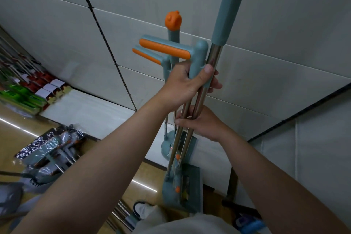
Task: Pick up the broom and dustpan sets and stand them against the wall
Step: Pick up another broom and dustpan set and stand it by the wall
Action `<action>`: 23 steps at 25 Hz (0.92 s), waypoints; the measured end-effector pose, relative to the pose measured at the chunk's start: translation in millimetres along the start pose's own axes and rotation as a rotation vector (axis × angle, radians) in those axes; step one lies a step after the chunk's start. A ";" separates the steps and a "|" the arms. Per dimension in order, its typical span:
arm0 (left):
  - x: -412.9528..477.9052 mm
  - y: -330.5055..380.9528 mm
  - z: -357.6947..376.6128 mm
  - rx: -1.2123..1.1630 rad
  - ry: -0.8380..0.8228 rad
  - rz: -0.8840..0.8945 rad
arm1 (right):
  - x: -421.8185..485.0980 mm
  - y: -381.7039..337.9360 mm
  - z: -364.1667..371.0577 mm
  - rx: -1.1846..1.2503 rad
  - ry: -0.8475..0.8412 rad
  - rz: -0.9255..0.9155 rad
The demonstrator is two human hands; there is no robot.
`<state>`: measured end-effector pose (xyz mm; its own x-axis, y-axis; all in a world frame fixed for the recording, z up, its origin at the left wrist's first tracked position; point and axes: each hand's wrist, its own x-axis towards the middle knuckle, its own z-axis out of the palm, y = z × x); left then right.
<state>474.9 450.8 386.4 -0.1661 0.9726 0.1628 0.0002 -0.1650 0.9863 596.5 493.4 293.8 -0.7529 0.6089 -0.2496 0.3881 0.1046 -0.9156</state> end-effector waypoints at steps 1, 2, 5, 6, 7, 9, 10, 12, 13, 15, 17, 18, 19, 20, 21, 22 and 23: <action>1.1 0.0 4.1 0.019 -0.003 0.006 | -2.2 1.8 -4.2 -0.003 0.002 -0.001; 1.9 -0.2 7.5 0.028 -0.006 0.004 | -4.0 2.6 -8.0 -0.008 0.005 -0.003; 3.6 4.2 16.4 -0.002 0.007 -0.011 | -9.0 2.4 -17.6 -0.014 0.044 0.005; 5.2 5.4 18.9 -0.012 0.014 -0.002 | -9.9 2.2 -20.4 -0.022 0.068 0.009; 6.7 6.4 21.9 -0.020 0.020 0.009 | -11.1 2.0 -23.1 -0.034 0.094 0.012; 10.5 7.2 27.0 -0.017 0.036 0.029 | -11.9 3.4 -28.2 -0.055 0.146 0.013; 13.1 5.2 28.3 -0.002 0.046 0.030 | -11.3 4.8 -30.4 -0.063 0.175 0.017; 16.3 -0.8 30.4 0.049 0.078 0.007 | -8.2 9.8 -35.3 -0.087 0.223 0.035; 16.8 -5.2 30.3 0.066 0.092 -0.013 | -5.2 13.3 -37.3 -0.098 0.230 0.046; 17.0 -13.5 29.6 0.111 0.095 -0.025 | 2.4 22.5 -40.9 -0.109 0.223 0.065; 17.2 -23.7 26.3 0.154 0.095 -0.029 | 12.4 32.1 -41.3 -0.111 0.202 0.074; 17.1 -30.1 24.3 0.178 0.101 -0.038 | 17.2 36.1 -40.0 -0.112 0.199 0.080; 17.6 -37.6 22.0 0.199 0.112 -0.054 | 22.2 39.0 -38.3 -0.113 0.195 0.088; 18.5 -44.3 19.5 0.227 0.125 -0.072 | 27.8 41.1 -37.1 -0.114 0.191 0.097; 18.7 -50.2 16.6 0.262 0.133 -0.090 | 33.0 43.0 -35.7 -0.114 0.186 0.105; 18.6 -54.9 13.6 0.288 0.138 -0.110 | 38.0 45.2 -33.7 -0.107 0.181 0.112; 18.8 -58.3 10.8 0.300 0.143 -0.128 | 44.2 48.4 -31.2 -0.102 0.178 0.120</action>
<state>482.4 480.5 332.3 -0.3201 0.9459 0.0529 0.2561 0.0326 0.9661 598.6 549.8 248.3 -0.5963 0.7498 -0.2868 0.5275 0.0966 -0.8441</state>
